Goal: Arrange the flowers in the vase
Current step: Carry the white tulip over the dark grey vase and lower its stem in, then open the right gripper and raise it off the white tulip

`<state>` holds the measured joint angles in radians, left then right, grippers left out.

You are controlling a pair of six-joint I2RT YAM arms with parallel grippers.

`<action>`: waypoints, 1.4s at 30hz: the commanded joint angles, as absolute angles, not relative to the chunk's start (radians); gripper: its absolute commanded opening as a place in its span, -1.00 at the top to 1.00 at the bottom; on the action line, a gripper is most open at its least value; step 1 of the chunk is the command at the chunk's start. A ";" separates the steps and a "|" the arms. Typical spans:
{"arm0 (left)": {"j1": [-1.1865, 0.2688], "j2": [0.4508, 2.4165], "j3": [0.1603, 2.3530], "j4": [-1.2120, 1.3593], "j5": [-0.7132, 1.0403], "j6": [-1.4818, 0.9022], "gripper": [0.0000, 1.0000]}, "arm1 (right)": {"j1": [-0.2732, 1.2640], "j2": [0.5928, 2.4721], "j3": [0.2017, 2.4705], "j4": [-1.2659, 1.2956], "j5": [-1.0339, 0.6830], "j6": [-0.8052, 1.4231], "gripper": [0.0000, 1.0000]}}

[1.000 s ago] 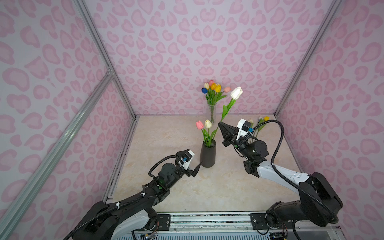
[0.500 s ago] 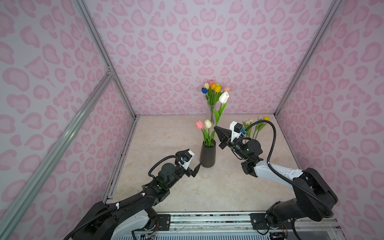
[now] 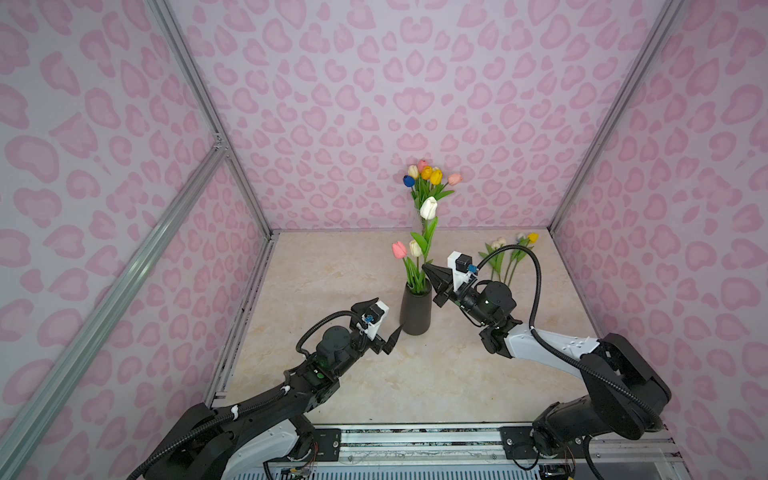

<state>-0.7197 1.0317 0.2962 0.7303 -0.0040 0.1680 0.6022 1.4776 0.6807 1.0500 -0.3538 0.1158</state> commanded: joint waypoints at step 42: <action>-0.719 1.012 0.293 0.765 -0.011 0.163 -0.94 | 0.615 1.327 0.686 0.947 -0.087 -0.038 0.31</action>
<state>-0.7197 1.0187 0.2962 0.7315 -0.0044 0.1680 0.6147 1.3407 0.6598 1.0164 -0.1444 0.0040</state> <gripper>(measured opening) 0.973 0.342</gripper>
